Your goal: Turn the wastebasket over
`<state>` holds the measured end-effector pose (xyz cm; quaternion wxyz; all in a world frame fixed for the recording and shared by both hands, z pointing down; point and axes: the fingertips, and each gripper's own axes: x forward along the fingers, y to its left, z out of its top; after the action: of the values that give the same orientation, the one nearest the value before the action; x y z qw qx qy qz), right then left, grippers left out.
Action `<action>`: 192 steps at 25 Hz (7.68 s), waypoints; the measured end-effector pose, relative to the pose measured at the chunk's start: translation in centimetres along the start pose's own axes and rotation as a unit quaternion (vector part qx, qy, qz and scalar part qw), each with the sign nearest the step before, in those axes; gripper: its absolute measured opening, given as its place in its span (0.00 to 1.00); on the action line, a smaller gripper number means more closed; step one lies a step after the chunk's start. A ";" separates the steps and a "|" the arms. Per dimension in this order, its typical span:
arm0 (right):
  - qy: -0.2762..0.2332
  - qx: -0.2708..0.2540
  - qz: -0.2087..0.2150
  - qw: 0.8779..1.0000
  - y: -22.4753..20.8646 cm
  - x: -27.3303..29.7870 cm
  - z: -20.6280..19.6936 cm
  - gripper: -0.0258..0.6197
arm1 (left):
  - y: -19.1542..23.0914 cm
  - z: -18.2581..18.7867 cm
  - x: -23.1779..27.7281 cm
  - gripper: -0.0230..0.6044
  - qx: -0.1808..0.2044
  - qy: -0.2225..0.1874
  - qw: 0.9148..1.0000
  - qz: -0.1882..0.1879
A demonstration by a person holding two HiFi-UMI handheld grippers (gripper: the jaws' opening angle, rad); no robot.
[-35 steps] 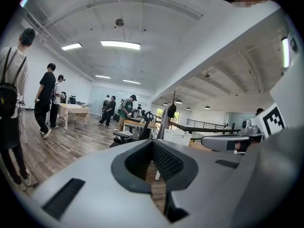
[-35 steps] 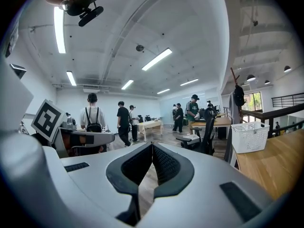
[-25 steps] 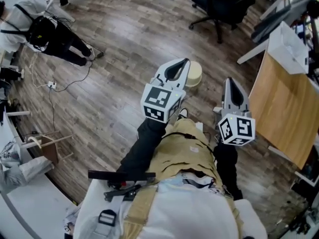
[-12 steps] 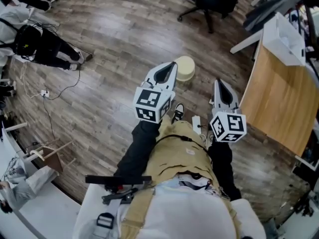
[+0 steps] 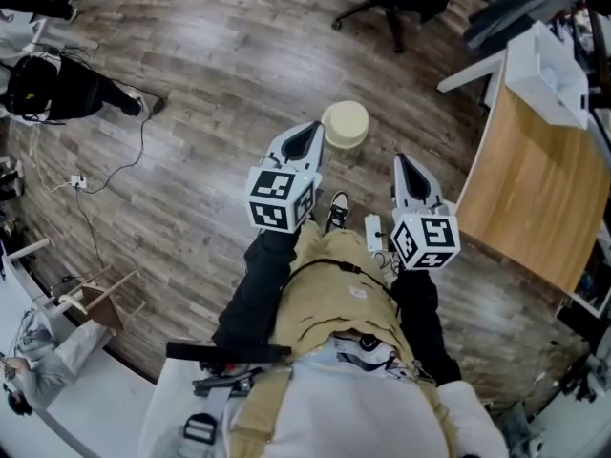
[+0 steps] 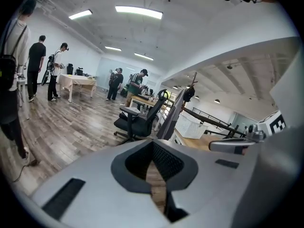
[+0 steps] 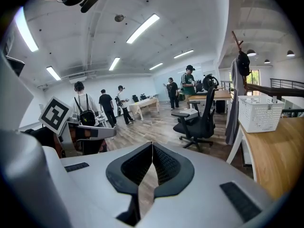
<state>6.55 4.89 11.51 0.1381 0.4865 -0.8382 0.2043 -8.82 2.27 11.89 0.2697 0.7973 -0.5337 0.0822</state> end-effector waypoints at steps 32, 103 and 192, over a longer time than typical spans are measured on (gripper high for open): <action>0.117 0.073 -0.010 0.990 -4.7 10.5 -8.2 0.07 | 4.0 -8.5 8.9 0.04 -0.054 0.108 0.993 -0.015; 0.395 0.268 -0.097 0.873 -38.1 47.2 -64.9 0.07 | 33.7 -61.7 50.0 0.04 -0.154 0.441 0.882 0.063; 0.314 0.389 0.222 0.837 -24.0 39.0 -69.9 0.70 | 33.2 -63.8 43.1 0.51 -0.397 0.252 0.878 -0.092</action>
<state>10.70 -2.02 94.68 0.1442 0.2108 -0.6867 0.6806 -10.55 -8.90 94.90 0.6957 0.6206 -0.3599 0.0364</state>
